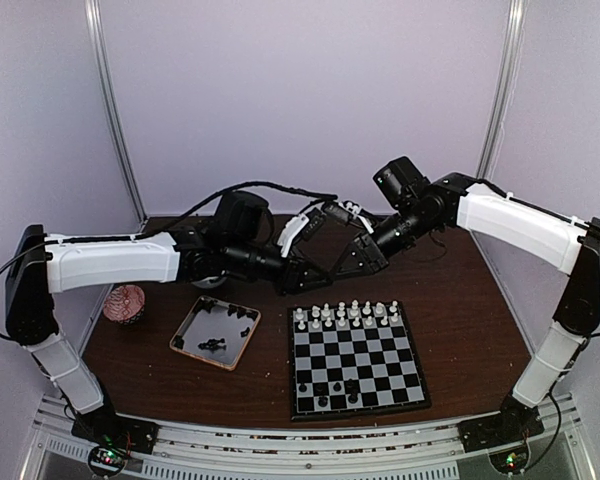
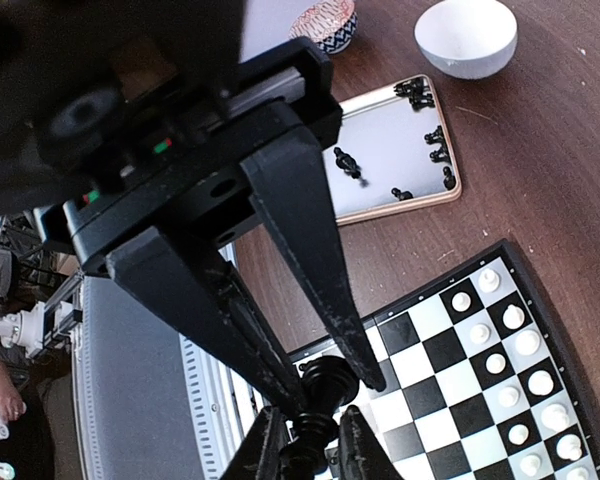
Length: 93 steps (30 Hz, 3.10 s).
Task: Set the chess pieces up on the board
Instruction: Pass from the left arm to the right, then place the queen at d8.
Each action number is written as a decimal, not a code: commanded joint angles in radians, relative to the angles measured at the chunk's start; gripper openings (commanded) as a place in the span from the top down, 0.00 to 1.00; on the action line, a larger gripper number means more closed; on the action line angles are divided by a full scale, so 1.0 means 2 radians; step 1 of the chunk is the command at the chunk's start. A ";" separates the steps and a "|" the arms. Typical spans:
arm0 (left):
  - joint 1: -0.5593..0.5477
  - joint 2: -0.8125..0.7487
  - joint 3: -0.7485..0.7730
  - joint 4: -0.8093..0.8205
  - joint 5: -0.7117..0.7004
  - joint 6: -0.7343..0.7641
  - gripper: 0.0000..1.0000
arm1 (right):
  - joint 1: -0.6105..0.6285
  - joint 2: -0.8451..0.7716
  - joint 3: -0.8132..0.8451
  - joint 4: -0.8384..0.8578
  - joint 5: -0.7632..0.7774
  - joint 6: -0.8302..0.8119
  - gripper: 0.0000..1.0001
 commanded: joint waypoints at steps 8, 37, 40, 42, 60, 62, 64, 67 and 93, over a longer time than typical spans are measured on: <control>-0.002 0.007 0.008 0.027 0.010 -0.005 0.87 | 0.002 -0.021 -0.004 0.022 0.006 0.008 0.78; 0.091 -0.095 0.056 -0.203 -0.159 0.065 0.53 | -0.011 -0.116 -0.065 -0.080 0.124 -0.156 1.00; 0.122 -0.109 0.075 -0.233 -0.217 0.081 0.53 | 0.003 -0.134 -0.099 -0.090 0.149 -0.187 1.00; 0.133 -0.118 0.071 -0.229 -0.259 0.100 0.53 | 0.027 -0.144 -0.122 -0.088 0.169 -0.199 1.00; 0.192 -0.143 0.000 -0.179 -0.311 0.108 0.52 | 0.222 -0.097 -0.212 -0.064 0.312 -0.239 1.00; 0.192 -0.143 0.000 -0.179 -0.310 0.108 0.52 | 0.225 -0.088 -0.215 -0.057 0.311 -0.235 1.00; 0.193 -0.142 0.000 -0.179 -0.310 0.107 0.52 | 0.228 -0.082 -0.222 -0.047 0.312 -0.232 1.00; 0.193 -0.143 0.001 -0.180 -0.309 0.107 0.52 | 0.230 -0.072 -0.228 -0.038 0.313 -0.230 1.00; 0.193 -0.139 0.003 -0.184 -0.304 0.107 0.52 | 0.236 -0.027 -0.245 -0.030 0.313 -0.234 1.00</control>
